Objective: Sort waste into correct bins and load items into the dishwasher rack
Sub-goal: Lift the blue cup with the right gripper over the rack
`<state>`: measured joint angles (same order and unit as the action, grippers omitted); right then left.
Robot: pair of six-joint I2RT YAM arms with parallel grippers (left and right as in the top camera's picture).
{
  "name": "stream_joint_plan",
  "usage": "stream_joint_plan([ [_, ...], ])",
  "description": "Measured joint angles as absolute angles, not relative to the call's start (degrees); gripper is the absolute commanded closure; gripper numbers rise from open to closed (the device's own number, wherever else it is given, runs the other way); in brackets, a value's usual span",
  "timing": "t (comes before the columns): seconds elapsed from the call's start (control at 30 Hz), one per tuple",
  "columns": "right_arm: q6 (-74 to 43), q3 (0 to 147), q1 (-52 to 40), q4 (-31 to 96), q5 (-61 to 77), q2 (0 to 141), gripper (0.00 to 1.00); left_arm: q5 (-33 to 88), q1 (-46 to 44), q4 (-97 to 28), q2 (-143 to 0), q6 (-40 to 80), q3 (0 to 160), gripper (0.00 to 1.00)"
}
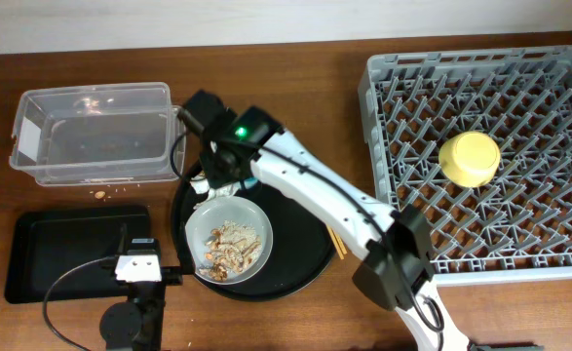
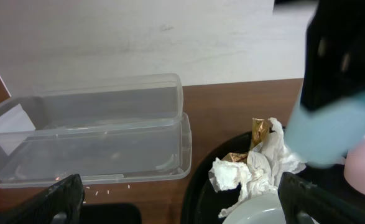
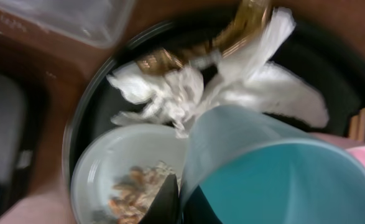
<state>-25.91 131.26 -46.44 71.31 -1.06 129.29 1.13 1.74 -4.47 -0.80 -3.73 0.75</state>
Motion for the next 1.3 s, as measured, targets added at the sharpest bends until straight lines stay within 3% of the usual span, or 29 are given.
stream_joint_plan([
  [0.2, -23.0, 153.2, -39.0, 86.4, -0.2, 129.4, 0.96, 1.1, 1.7, -4.5, -0.8, -3.7, 0.8, 0.01],
  [0.33, -20.0, 165.9, -25.5, 93.1, 2.4, 129.1, 0.96, 1.1, 1.7, -4.5, -0.8, -3.7, 0.8, 0.01],
  [0.47, -16.2, 168.7, -9.5, 96.7, 11.6, 128.9, 0.96, 1.1, 1.7, -4.5, -0.8, -3.7, 0.8, 0.01],
  [0.63, -12.8, 165.9, 8.0, 97.0, 27.1, 128.9, 0.96, 1.1, 1.7, -4.5, -0.8, -3.7, 0.8, 0.01],
  [0.77, -7.6, 160.5, 15.0, 97.0, 34.1, 128.9, 0.96, 1.1, 1.7, -4.5, -0.8, -3.7, 0.8, 0.01],
  [1.0, 5.1, 143.4, 17.4, 97.0, 47.3, 128.9, 0.96, 1.1, 1.7, -4.5, -0.8, -3.7, 0.8, 0.01],
  [1.3, 9.0, 127.5, 18.0, 96.8, 56.9, 128.2, 0.96, 1.1, 1.7, -4.5, -0.8, -3.7, 0.8, 0.01],
])
